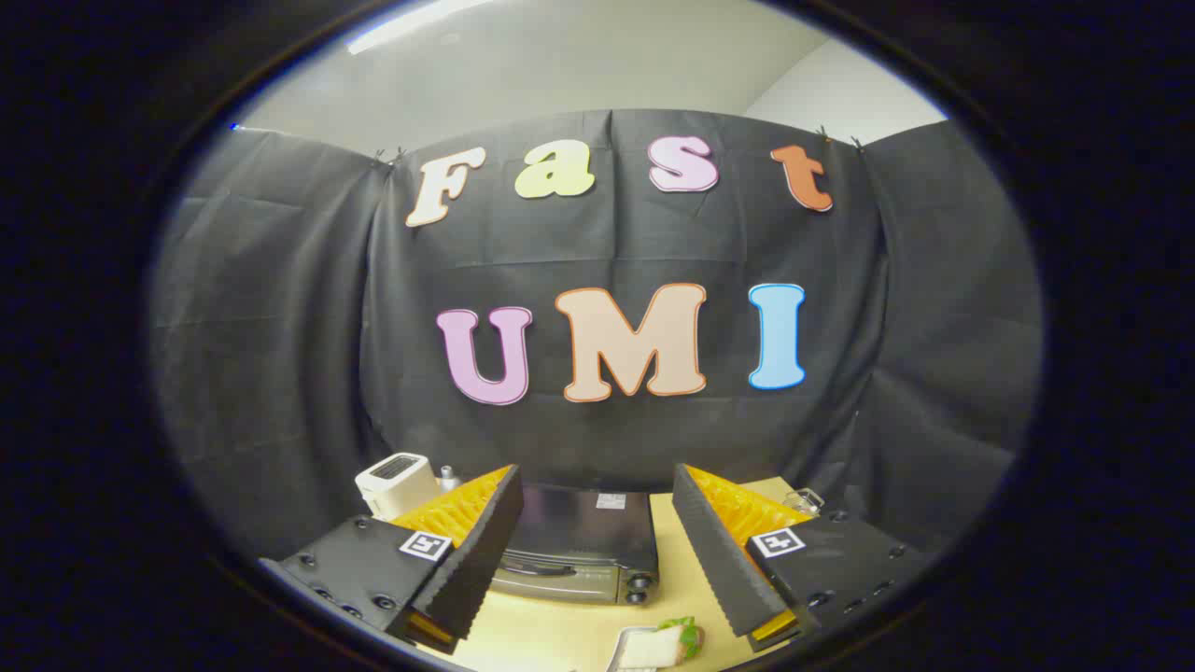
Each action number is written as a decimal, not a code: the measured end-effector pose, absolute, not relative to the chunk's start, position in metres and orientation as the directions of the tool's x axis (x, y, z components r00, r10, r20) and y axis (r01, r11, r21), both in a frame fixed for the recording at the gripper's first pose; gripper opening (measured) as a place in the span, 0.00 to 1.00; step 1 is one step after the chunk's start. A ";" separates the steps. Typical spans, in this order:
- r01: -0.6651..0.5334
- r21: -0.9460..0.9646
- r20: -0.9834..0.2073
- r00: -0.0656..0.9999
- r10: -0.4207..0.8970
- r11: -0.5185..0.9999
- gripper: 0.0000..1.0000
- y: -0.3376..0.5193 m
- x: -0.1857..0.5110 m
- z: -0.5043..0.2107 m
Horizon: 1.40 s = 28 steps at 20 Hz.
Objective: Open the toaster oven, put the food inside, and close the toaster oven door.
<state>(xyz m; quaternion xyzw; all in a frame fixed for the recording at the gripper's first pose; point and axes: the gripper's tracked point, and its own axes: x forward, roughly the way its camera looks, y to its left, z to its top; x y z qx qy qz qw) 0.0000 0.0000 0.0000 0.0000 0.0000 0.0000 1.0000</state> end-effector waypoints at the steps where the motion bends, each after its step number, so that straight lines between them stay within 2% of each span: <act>1: 0.005 -0.001 -0.003 1.000 -0.005 1.000 1.00 -0.001 -0.001 -0.001; 6: 0.030 -0.037 -0.018 0.999 -0.031 0.999 1.00 0.003 -0.007 -0.006; 17: -0.008 -0.065 -0.042 0.999 0.006 0.998 1.00 0.045 -0.007 -0.026; 28: -0.033 -0.031 -0.153 0.988 0.028 0.999 1.00 0.113 0.024 -0.114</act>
